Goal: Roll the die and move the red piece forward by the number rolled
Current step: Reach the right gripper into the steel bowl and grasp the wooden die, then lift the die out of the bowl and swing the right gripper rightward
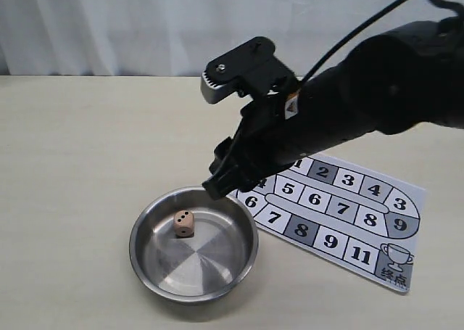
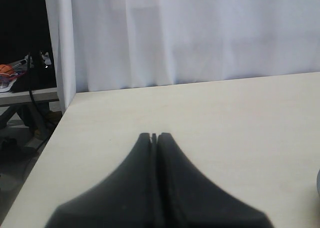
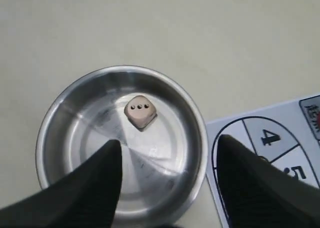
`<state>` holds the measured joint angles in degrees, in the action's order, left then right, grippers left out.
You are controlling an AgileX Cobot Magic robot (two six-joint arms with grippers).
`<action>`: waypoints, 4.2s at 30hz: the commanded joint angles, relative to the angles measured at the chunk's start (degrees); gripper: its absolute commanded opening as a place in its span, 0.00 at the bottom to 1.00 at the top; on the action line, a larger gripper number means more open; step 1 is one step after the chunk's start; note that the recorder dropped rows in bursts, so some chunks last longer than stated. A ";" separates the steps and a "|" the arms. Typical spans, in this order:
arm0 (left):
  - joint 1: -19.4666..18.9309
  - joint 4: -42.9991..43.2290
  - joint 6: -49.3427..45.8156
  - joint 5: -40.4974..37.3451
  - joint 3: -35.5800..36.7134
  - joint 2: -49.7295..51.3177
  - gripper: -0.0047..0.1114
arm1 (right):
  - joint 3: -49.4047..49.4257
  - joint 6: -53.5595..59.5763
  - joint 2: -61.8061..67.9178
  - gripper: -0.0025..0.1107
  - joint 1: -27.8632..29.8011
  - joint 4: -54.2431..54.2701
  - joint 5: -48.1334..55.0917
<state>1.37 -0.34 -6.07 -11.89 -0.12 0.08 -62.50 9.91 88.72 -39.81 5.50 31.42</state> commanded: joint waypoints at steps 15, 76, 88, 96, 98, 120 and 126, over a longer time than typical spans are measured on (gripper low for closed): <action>0.04 -0.17 0.31 0.67 0.12 -0.08 0.04 | -4.80 -3.08 17.06 0.50 -2.77 8.01 -6.72; 0.04 -0.17 0.31 0.67 0.12 -0.08 0.04 | -4.80 -3.08 29.42 0.50 -2.99 13.73 -20.38; 0.04 -0.17 0.31 0.67 0.12 -0.08 0.04 | -4.80 -3.08 29.42 0.25 -2.99 13.73 -20.10; 0.04 -0.17 0.31 0.67 0.12 -0.08 0.04 | -4.80 -3.08 25.15 0.06 -2.99 13.27 -14.17; 0.04 -0.17 0.31 0.67 0.12 -0.08 0.04 | -4.80 -2.98 21.79 0.06 -2.85 11.75 -9.40; 0.04 -0.17 0.31 0.67 0.12 -0.08 0.04 | -3.02 -16.66 10.54 0.06 26.61 -20.13 9.79; 0.04 -0.17 0.31 0.67 0.12 -0.08 0.04 | -0.23 -26.46 10.54 0.06 33.67 -33.25 10.24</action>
<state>1.37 -0.34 -6.07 -11.89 -0.12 0.08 -64.00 -12.09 99.91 -8.86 -22.38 41.10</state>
